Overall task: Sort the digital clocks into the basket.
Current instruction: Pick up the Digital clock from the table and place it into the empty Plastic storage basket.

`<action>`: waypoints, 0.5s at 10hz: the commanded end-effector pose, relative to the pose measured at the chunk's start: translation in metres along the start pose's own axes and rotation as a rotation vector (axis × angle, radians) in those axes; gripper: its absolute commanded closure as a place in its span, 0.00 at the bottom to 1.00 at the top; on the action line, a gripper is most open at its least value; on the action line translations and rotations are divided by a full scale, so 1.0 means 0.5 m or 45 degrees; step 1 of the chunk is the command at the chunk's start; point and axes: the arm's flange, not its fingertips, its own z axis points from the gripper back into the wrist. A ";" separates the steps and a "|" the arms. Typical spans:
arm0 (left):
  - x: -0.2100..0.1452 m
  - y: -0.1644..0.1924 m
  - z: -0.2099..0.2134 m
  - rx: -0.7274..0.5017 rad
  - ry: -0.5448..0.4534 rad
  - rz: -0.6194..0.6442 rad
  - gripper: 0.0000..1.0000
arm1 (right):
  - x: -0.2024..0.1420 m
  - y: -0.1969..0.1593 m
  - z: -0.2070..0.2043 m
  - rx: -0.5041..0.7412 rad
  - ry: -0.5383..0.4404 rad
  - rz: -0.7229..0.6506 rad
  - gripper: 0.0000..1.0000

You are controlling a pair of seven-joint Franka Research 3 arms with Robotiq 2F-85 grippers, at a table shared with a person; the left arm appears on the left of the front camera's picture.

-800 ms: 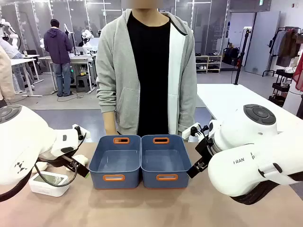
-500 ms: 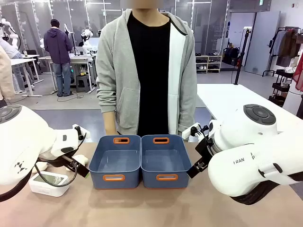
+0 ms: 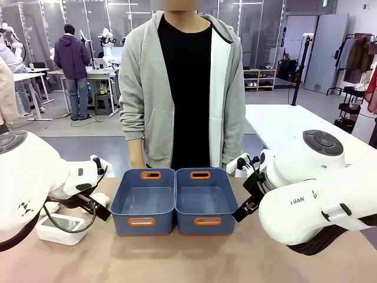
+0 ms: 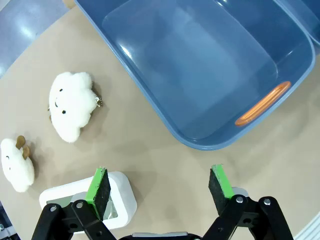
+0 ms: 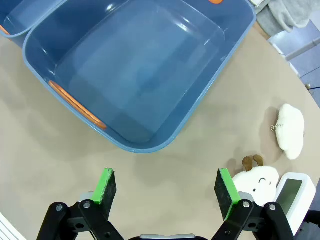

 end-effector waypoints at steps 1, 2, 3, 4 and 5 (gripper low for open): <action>0.000 0.000 0.000 0.000 0.000 0.001 0.00 | 0.000 0.000 0.000 0.001 0.000 -0.003 0.00; 0.000 0.000 0.000 0.000 0.000 0.000 0.00 | 0.000 0.000 0.000 0.000 0.000 0.000 0.00; 0.025 0.011 0.034 -0.029 -0.026 -0.017 0.00 | 0.035 -0.012 0.040 0.039 -0.046 -0.012 0.00; 0.038 0.028 0.065 -0.079 -0.047 0.009 0.00 | 0.058 -0.029 0.072 0.111 -0.065 -0.063 0.00; 0.043 0.045 0.093 -0.179 -0.072 0.027 0.00 | 0.072 -0.046 0.097 0.185 -0.065 -0.110 0.00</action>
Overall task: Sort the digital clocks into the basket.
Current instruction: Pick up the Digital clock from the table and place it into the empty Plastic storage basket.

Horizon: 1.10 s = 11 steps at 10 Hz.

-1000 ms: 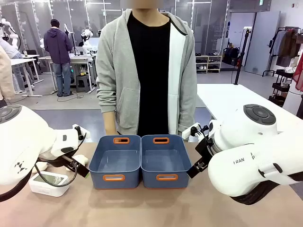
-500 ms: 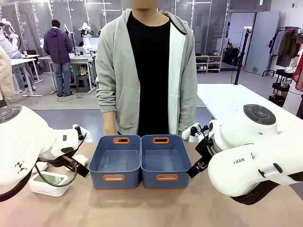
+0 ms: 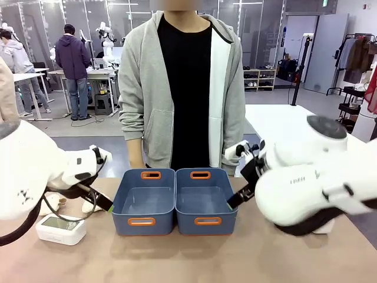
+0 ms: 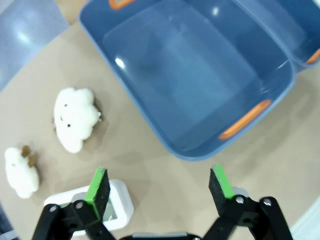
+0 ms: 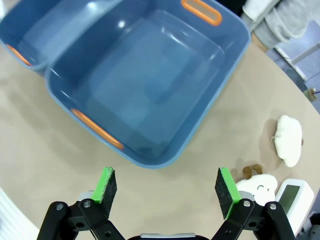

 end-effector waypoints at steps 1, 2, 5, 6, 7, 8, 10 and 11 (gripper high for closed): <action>0.009 0.054 0.068 -0.207 -0.008 0.024 0.00 | 0.025 -0.051 0.058 0.169 0.036 -0.064 0.00; 0.010 0.076 0.096 -0.354 -0.021 0.052 0.00 | 0.036 -0.067 0.079 0.370 0.069 -0.106 0.00; -0.019 0.154 0.142 -0.735 -0.171 0.155 0.00 | 0.027 -0.133 0.111 0.761 0.072 -0.260 0.00; -0.041 0.183 0.158 -0.849 -0.270 0.225 0.00 | 0.010 -0.161 0.123 0.885 0.005 -0.314 0.00; -0.072 0.212 0.173 -0.930 -0.360 0.282 0.00 | -0.019 -0.199 0.138 1.007 -0.068 -0.368 0.00; -0.111 0.241 0.187 -0.971 -0.450 0.364 0.00 | -0.060 -0.246 0.159 1.096 -0.156 -0.439 0.00; -0.223 0.291 0.235 -0.945 -0.580 0.555 0.00 | -0.186 -0.338 0.212 1.182 -0.369 -0.622 0.00; -0.284 0.306 0.257 -0.915 -0.628 0.628 0.00 | -0.254 -0.377 0.242 1.160 -0.465 -0.706 0.00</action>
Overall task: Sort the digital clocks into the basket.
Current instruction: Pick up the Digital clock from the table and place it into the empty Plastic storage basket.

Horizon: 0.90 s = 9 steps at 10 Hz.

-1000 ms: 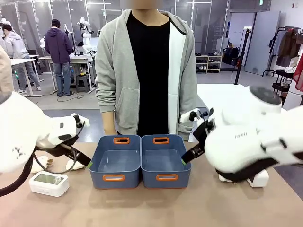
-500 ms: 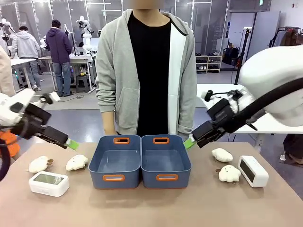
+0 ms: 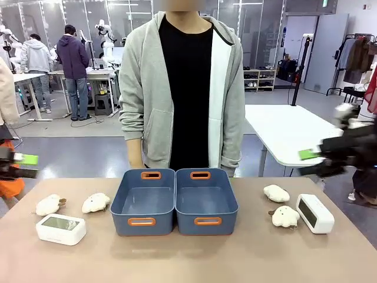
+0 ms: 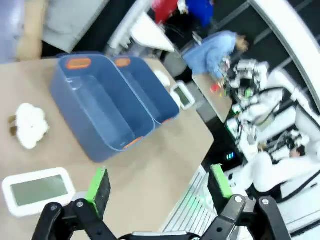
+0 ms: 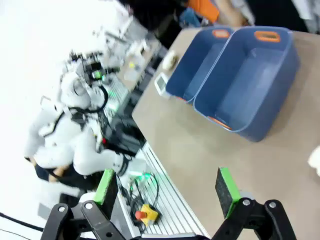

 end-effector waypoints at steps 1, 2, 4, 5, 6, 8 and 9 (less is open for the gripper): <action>-0.102 -0.007 0.089 0.063 -0.157 0.056 0.00 | -0.073 -0.033 0.112 0.004 -0.227 -0.049 0.00; -0.147 0.000 0.158 0.111 -0.272 0.091 0.00 | -0.111 -0.041 0.178 -0.017 -0.332 -0.080 0.00; -0.243 -0.010 0.297 0.252 -0.483 0.163 0.00 | -0.180 -0.045 0.292 -0.089 -0.506 -0.137 0.00; -0.280 -0.011 0.335 0.299 -0.566 0.190 0.00 | -0.204 -0.049 0.334 -0.115 -0.575 -0.151 0.00; -0.302 -0.005 0.352 0.335 -0.595 0.204 0.00 | -0.214 -0.051 0.355 -0.131 -0.615 -0.142 0.00; -0.180 0.053 0.463 0.327 -0.589 0.233 0.00 | -0.204 -0.047 0.330 -0.160 -0.578 -0.148 0.00; -0.180 0.053 0.463 0.327 -0.589 0.233 0.00 | -0.226 -0.047 0.376 -0.149 -0.614 -0.196 0.00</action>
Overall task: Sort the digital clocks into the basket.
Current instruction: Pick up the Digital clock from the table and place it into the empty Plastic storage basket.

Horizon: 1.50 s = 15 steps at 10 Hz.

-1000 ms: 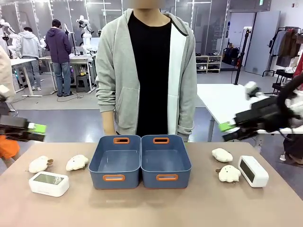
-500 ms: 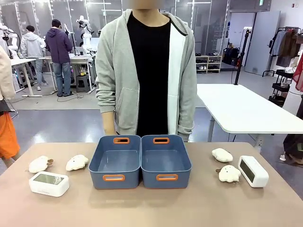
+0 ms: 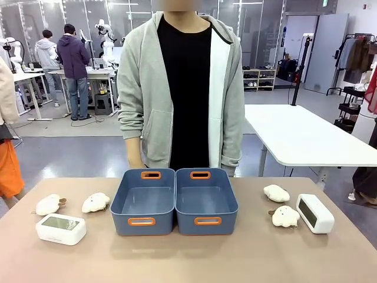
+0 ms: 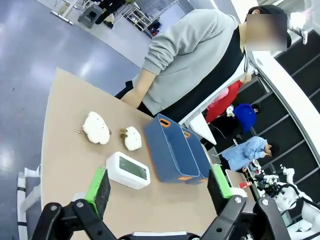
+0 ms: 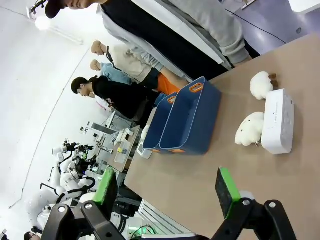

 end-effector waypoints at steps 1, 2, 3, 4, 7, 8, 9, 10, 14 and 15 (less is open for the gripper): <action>0.010 -0.008 -0.030 -0.027 0.023 -0.011 0.00 | -0.001 -0.001 0.012 0.003 -0.017 -0.004 0.00; 0.010 -0.008 -0.030 -0.027 0.023 -0.011 0.00 | -0.001 -0.001 0.012 0.003 -0.017 -0.004 0.00; 0.010 -0.008 -0.030 -0.027 0.023 -0.011 0.00 | -0.001 -0.001 0.012 0.003 -0.017 -0.004 0.00; 0.010 -0.008 -0.030 -0.027 0.023 -0.011 0.00 | -0.001 -0.001 0.012 0.003 -0.017 -0.004 0.00; 0.010 -0.008 -0.030 -0.027 0.023 -0.011 0.00 | -0.001 -0.001 0.012 0.003 -0.017 -0.004 0.00; 0.010 -0.008 -0.030 -0.027 0.023 -0.011 0.00 | -0.001 -0.001 0.012 0.003 -0.017 -0.004 0.00; 0.010 -0.008 -0.030 -0.027 0.023 -0.011 0.00 | -0.001 -0.001 0.012 0.003 -0.017 -0.004 0.00; 0.010 -0.008 -0.030 -0.027 0.023 -0.011 0.00 | -0.001 -0.001 0.012 0.003 -0.017 -0.004 0.00; 0.010 -0.008 -0.030 -0.027 0.023 -0.011 0.00 | -0.001 -0.001 0.012 0.003 -0.017 -0.004 0.00; 0.010 -0.008 -0.030 -0.027 0.023 -0.011 0.00 | -0.001 -0.001 0.012 0.003 -0.017 -0.004 0.00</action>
